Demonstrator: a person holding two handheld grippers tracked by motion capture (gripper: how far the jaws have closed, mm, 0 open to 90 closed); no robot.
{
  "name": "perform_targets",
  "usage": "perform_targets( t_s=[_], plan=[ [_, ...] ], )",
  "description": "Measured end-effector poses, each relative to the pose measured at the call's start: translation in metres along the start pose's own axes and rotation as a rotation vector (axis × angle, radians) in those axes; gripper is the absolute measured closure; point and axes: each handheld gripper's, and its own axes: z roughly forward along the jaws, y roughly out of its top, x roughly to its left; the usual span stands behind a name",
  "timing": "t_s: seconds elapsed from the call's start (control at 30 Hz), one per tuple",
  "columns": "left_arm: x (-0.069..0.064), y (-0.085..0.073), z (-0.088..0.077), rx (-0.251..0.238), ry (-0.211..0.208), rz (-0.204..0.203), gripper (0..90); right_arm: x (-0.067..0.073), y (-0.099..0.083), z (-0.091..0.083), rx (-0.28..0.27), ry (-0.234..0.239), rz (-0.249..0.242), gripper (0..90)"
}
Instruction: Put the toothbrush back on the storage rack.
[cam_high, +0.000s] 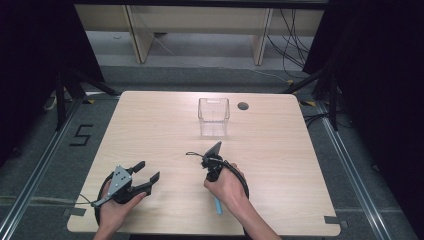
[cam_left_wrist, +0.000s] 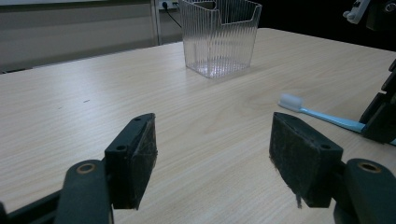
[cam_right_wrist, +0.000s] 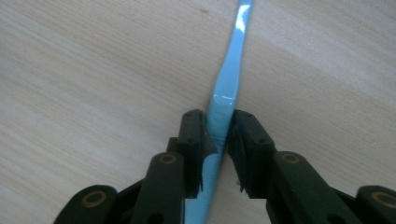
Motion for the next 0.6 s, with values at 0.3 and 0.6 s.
perform_targets(
  t_s=[0.3,0.6],
  plan=[
    [0.0002,0.0003,-0.0001,-0.003,0.001,0.001,31.5,-0.0046,-0.0007,-0.0007,0.015,-0.033,-0.06,79.1],
    [0.0003,-0.0001,-0.0004,-0.002,0.002,0.001,31.6,-0.0096,-0.0029,-0.002,-0.012,-0.023,-0.119,79.4]
  ],
)
